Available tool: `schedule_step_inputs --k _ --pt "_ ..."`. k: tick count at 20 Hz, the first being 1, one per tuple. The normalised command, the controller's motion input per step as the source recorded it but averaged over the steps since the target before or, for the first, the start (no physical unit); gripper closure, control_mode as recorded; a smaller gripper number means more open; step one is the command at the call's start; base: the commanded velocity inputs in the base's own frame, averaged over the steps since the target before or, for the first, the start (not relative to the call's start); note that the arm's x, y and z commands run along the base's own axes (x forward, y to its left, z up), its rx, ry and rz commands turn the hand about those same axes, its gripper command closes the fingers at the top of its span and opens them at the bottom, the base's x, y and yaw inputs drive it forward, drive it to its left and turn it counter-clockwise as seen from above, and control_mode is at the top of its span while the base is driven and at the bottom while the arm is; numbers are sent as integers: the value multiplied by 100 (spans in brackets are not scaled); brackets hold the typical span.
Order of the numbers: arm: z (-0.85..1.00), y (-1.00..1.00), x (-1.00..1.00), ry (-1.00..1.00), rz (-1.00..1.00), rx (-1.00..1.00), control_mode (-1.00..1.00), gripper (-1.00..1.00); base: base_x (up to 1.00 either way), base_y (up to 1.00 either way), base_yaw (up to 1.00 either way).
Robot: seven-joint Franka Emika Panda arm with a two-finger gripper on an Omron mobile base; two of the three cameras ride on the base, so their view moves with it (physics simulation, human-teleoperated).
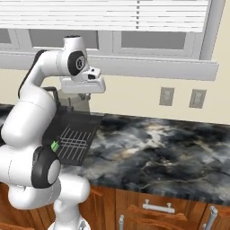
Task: Pick the jar and kettle and place them in the sink. Then turn on the water.
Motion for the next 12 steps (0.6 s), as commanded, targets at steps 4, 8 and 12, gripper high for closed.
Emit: schedule_step_inputs --k 4,8,12 --pt "-2 0 0 0 0 0 -100 100 0 0 0" --pt "-28 0 0 -1 0 0 -100 100 0 0 0" --pt "-36 8 0 0 0 0 -100 100 0 0 0"
